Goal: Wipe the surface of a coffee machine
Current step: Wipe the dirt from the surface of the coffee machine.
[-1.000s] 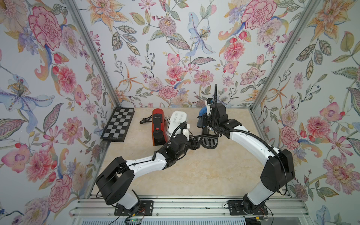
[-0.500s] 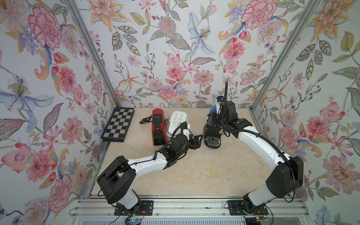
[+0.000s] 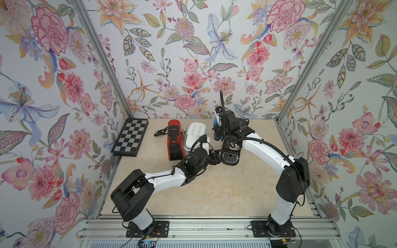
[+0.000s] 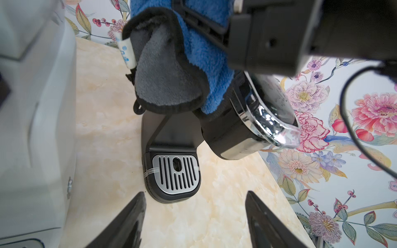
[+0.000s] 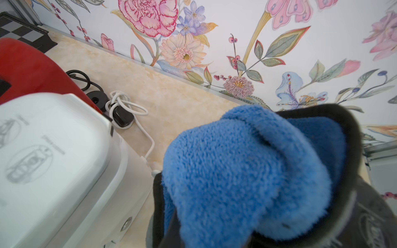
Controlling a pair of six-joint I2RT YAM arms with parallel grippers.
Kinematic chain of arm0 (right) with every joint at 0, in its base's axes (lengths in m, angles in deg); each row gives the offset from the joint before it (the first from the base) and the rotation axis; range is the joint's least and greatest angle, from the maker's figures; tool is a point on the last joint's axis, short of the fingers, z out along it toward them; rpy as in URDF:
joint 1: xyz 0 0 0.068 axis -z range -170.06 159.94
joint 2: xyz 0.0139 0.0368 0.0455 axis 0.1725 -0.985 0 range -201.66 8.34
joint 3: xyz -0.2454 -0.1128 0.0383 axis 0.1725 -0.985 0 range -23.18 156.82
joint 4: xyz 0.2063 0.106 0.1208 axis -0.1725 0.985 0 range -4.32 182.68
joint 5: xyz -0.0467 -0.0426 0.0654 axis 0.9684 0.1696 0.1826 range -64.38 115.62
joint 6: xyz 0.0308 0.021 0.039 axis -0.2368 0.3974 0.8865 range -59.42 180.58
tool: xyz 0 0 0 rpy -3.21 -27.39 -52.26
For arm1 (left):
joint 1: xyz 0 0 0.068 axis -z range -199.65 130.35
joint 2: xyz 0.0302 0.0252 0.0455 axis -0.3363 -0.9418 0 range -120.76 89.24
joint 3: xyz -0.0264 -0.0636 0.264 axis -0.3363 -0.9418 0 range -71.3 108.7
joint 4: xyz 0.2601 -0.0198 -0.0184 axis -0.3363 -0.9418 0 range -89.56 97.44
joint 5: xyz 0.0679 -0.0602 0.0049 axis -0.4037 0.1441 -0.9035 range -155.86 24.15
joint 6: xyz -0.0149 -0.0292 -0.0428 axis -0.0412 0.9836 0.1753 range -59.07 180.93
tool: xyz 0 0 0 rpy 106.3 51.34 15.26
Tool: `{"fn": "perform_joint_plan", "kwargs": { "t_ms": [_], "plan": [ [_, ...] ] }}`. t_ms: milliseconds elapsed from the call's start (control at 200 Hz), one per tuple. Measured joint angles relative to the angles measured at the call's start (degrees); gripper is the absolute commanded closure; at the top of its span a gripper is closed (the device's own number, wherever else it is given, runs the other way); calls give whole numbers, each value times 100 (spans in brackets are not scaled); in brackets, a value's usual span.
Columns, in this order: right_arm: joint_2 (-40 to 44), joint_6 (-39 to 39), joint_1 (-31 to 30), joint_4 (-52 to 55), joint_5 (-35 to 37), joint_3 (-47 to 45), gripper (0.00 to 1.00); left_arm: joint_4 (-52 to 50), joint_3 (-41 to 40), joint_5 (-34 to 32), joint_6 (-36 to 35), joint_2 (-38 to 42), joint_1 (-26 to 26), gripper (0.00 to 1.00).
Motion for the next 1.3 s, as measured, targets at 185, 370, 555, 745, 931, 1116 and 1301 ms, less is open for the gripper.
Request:
{"fn": "perform_joint_plan", "kwargs": {
  "t_ms": [185,370,555,745,931,1116,1301],
  "plan": [
    [-1368,-627,-197,699,935,2253,98,4,-98,-11,2,310,2,26],
    [-2186,-855,-227,1602,1486,3018,99,-46,-343,-61,0,542,0,26],
    [-2267,-1034,-188,2100,2004,2894,99,-57,-479,-142,0,686,-4,26],
    [-2413,-1370,-229,2122,2575,2918,99,-17,-529,-142,0,721,-9,26],
    [-2822,-1305,-229,2409,2516,2900,100,-26,-614,-151,0,831,-17,26],
    [-2885,-1036,-205,2483,2208,2496,100,-57,-789,-186,2,1025,-85,26],
    [-2739,-745,-166,2286,1864,2116,99,-57,-800,-195,2,1049,-85,26]
  ]
}}
